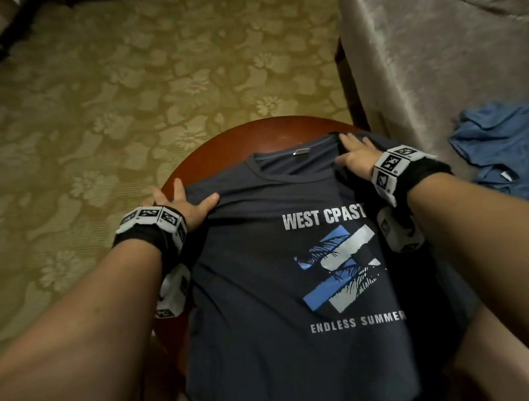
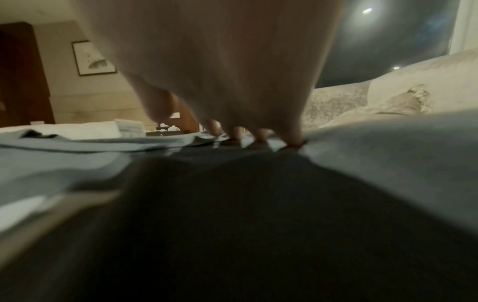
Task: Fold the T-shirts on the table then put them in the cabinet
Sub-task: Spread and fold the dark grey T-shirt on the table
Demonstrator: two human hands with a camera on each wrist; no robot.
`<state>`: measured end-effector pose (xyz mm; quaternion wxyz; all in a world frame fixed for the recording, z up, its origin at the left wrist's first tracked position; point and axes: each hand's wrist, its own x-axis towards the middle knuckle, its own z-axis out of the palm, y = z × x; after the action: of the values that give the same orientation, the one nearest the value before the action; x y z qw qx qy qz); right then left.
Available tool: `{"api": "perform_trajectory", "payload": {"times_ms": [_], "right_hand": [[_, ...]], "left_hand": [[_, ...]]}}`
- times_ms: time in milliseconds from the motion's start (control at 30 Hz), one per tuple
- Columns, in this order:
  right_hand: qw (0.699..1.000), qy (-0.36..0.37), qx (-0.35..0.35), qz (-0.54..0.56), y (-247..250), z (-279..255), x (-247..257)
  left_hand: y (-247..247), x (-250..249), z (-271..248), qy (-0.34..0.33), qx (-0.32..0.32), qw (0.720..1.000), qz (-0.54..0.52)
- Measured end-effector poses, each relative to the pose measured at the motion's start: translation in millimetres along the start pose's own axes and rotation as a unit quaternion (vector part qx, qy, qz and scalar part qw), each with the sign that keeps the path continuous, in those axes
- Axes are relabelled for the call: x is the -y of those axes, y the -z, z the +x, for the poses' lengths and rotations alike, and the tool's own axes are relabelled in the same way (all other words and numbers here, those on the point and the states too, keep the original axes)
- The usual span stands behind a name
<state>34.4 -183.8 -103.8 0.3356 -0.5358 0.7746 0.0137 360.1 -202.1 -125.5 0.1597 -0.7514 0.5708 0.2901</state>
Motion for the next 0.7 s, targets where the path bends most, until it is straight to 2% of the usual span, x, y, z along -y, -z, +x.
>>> {"api": "perform_trajectory", "payload": {"times_ms": [67,233,267,333,400,500,567,633,700], "right_hand": [[0.999,0.016,0.003,0.037,4.7,-1.4,-2.9],[0.993,0.029,0.007,-0.111,-0.7,7.7,-3.8],[0.991,0.032,0.002,-0.127,-1.5,8.4,-4.2],[0.989,0.038,-0.011,-0.140,-1.1,10.1,-5.3],[0.988,0.035,-0.025,-0.148,1.1,10.4,-7.0],[0.984,0.046,-0.055,-0.162,-1.1,13.8,-5.0],[0.984,0.059,-0.051,-0.163,-4.5,17.9,-1.1],[0.986,0.051,-0.030,-0.156,-7.2,22.1,-0.5],[0.988,0.038,-0.025,-0.149,-7.4,26.0,-3.4]], "left_hand": [[-1.6,0.0,0.7,0.000,0.001,1.000,-0.015],[13.4,-7.5,0.0,0.005,0.025,0.999,-0.048],[20.1,-10.4,2.7,0.010,0.026,0.999,-0.035],[29.4,-18.6,4.5,0.006,-0.022,0.999,0.047],[34.3,-38.5,-1.5,-0.054,-0.085,0.991,0.093],[29.2,-83.8,-27.8,-0.241,-0.121,0.958,0.098],[18.6,-106.7,-35.1,-0.293,-0.098,0.942,0.129],[7.1,-112.9,-28.8,-0.267,-0.043,0.948,0.168],[0.5,-106.9,-15.9,-0.222,-0.014,0.957,0.189]]}}
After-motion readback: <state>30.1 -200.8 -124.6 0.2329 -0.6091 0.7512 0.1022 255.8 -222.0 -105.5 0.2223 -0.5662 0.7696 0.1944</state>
